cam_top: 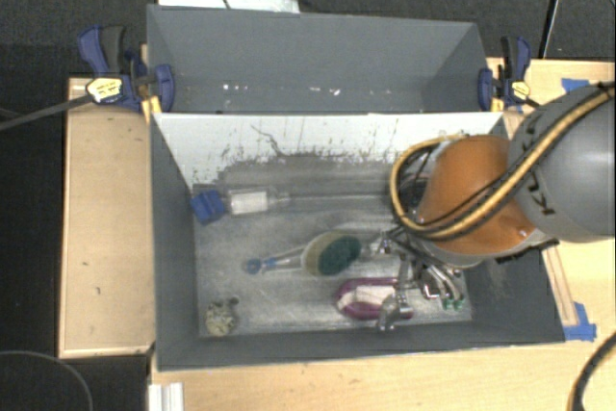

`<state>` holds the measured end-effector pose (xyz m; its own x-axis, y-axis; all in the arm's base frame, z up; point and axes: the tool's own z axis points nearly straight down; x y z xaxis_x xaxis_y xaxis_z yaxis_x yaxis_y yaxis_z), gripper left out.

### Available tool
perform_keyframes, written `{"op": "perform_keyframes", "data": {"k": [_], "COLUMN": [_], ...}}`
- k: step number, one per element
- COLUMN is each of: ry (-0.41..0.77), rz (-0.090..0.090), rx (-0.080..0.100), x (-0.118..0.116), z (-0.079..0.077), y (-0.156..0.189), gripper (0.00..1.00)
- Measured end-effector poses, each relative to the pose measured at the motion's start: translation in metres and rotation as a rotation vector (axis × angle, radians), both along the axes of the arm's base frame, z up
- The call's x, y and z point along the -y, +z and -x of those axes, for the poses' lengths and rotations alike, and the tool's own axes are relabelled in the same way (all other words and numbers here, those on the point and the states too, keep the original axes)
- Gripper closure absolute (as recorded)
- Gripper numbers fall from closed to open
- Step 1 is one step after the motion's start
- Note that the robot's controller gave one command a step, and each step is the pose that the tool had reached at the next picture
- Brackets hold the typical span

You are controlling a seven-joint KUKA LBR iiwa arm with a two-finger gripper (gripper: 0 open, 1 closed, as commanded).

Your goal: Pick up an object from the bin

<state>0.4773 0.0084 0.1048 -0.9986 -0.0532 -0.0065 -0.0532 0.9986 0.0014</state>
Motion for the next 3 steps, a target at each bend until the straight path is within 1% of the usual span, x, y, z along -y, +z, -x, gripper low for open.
{"op": "perform_keyframes", "data": {"k": [1,2,3], "ry": [-0.238,-0.319,-0.318], "rz": [-0.002,0.001,0.0], "rx": [-0.001,0.002,0.009], "x": [0.028,-0.003,-0.002], "z": [-0.002,-0.002,-0.004], "y": [-0.032,-0.032,-0.03], "gripper": [0.0,0.0,1.0]}}
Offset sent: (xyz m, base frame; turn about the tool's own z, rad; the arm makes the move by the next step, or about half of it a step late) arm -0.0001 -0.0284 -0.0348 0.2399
